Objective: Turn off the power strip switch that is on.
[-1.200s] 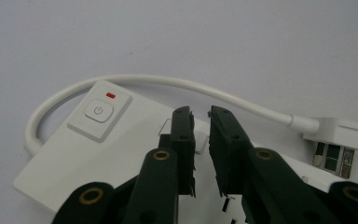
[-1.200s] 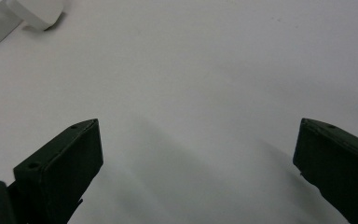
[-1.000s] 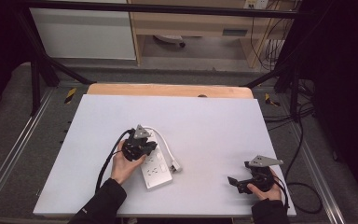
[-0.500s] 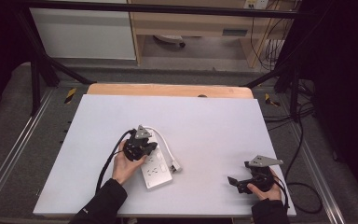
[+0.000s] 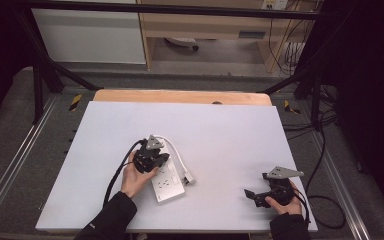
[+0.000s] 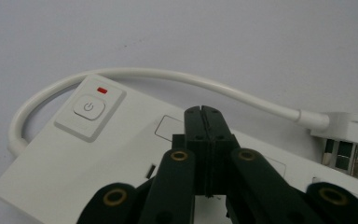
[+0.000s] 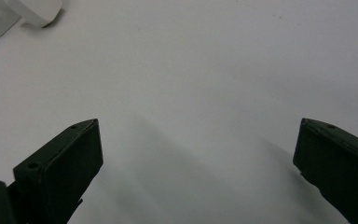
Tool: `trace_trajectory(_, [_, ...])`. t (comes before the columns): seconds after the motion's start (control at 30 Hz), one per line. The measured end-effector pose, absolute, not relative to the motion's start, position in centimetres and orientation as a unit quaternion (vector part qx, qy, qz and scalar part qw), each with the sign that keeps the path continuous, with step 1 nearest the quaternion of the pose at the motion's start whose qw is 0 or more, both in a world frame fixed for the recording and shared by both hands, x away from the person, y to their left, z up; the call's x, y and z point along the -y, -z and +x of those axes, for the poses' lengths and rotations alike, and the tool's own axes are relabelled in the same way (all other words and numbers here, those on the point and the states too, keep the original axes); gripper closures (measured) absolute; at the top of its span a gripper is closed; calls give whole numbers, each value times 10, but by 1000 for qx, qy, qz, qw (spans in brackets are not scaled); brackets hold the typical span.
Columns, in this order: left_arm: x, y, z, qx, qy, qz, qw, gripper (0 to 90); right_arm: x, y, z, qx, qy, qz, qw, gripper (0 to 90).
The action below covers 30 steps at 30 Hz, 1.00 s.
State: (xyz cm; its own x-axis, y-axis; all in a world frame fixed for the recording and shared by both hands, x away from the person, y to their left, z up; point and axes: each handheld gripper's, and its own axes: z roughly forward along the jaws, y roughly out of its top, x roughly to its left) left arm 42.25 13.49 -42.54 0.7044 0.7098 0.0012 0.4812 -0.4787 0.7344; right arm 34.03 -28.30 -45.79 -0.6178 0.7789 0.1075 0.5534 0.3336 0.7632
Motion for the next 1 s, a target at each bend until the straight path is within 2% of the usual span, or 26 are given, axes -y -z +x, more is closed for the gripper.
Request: trace_trajectory(1.0, [-136,428,423,-351,-156,842,379,899,283,458,340,-804,-402,415,140,17])
